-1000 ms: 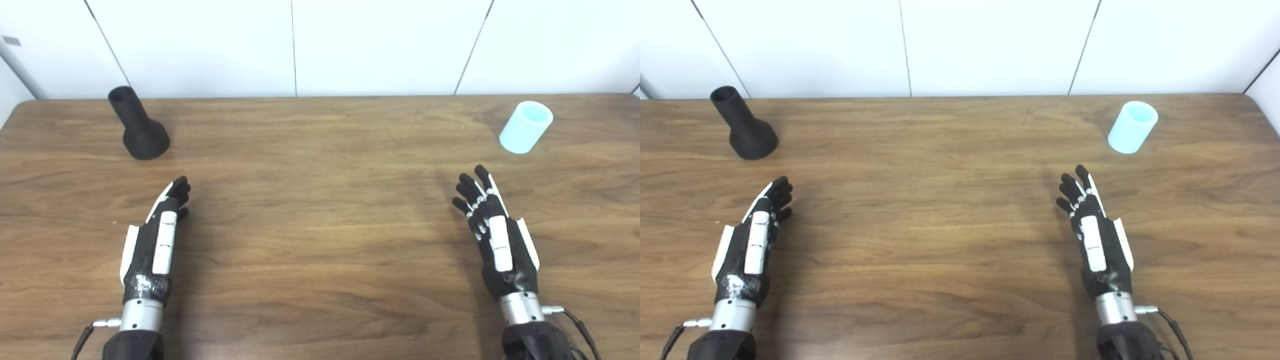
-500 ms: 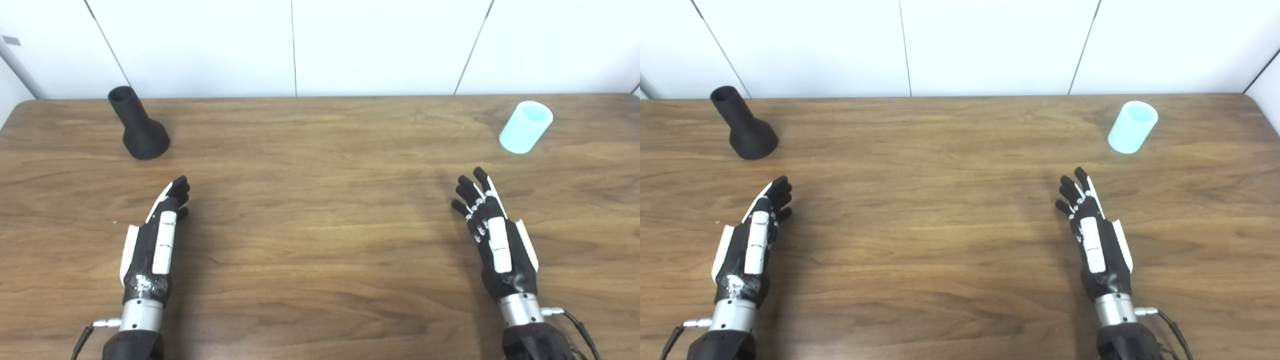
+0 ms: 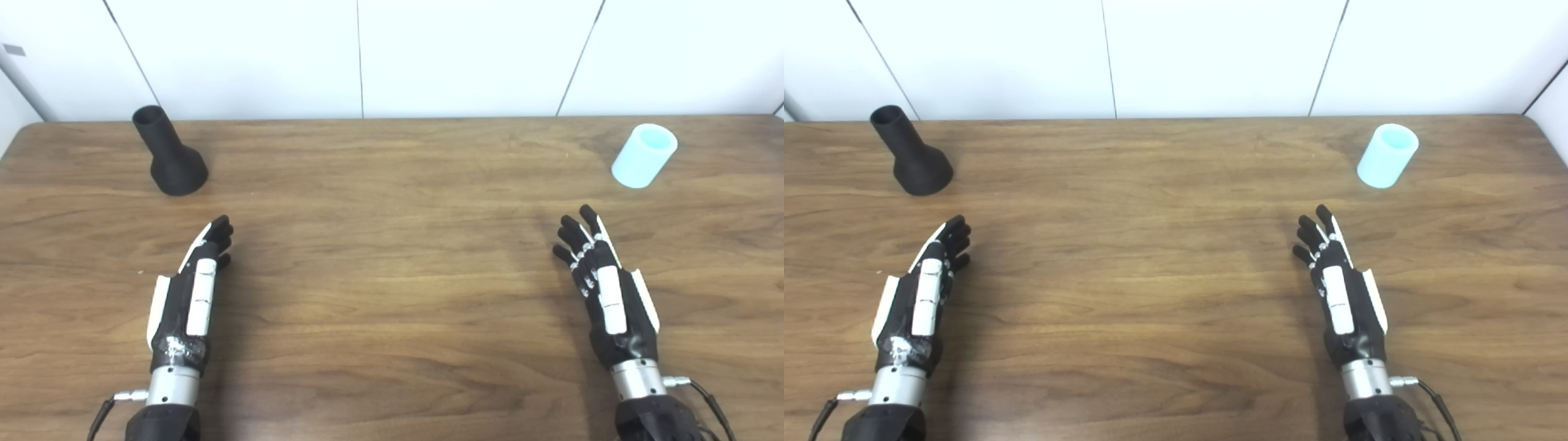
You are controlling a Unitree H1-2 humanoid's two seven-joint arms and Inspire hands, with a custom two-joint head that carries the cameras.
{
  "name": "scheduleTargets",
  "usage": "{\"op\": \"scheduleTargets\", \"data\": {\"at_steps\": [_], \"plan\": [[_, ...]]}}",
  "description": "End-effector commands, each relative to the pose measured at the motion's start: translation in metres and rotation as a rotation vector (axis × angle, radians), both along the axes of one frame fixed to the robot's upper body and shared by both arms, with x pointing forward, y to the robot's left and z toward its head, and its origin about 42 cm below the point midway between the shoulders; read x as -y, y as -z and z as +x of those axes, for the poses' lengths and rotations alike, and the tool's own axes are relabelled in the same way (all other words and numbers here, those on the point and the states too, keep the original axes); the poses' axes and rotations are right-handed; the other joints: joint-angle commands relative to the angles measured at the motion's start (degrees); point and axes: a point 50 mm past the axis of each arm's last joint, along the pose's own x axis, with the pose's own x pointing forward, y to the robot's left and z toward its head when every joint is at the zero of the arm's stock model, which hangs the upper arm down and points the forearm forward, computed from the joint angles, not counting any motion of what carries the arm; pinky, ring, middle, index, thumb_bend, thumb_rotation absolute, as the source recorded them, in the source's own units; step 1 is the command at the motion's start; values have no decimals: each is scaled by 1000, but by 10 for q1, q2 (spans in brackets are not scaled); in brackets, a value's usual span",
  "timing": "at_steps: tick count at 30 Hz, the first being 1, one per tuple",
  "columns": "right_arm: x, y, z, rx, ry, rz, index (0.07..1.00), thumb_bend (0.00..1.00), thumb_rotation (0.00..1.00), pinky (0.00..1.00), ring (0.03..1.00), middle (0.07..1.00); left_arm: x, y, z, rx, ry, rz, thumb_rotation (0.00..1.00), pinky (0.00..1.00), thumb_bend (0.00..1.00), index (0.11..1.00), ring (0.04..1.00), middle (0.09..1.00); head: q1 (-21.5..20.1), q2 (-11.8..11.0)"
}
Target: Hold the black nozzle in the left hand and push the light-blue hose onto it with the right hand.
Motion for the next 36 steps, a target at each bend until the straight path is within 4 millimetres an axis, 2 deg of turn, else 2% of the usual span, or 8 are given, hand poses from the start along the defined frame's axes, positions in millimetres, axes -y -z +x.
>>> {"op": "scheduleTargets", "data": {"at_steps": [1,36], "plan": [[1,-3,-3,22,1,-3,971,621,954,889,933,922,-1,3,-21,-9,4,9,930,934,488,917,937,920,0,1],[1,-4,-3,19,-1,3,970,611,963,882,927,918,-2,2,-21,-7,4,12,920,934,481,918,936,923,0,4]]}}
